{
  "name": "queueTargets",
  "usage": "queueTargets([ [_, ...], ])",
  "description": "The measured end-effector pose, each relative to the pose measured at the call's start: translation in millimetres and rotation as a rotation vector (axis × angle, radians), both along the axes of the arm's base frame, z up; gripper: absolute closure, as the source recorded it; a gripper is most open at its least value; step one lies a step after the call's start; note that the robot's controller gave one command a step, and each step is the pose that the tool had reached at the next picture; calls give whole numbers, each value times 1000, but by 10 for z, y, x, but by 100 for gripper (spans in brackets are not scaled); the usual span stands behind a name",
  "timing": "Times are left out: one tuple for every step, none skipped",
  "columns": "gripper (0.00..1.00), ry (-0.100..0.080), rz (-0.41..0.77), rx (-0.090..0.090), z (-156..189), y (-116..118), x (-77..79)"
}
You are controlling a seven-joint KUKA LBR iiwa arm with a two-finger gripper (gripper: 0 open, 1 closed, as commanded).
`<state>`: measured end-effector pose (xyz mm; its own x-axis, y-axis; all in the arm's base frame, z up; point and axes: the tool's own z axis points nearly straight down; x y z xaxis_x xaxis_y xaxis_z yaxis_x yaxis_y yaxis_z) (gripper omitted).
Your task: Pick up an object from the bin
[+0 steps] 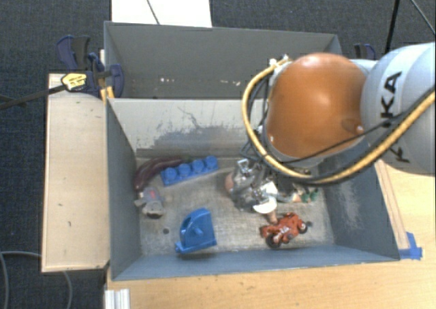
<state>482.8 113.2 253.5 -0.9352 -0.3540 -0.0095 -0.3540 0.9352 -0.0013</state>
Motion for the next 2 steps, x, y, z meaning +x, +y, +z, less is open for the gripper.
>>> queueTargets([
  [100, 7, -1, -1, -31, 0, -13],
  [0, 12, -7, -1, -1114, 236, 217],
])
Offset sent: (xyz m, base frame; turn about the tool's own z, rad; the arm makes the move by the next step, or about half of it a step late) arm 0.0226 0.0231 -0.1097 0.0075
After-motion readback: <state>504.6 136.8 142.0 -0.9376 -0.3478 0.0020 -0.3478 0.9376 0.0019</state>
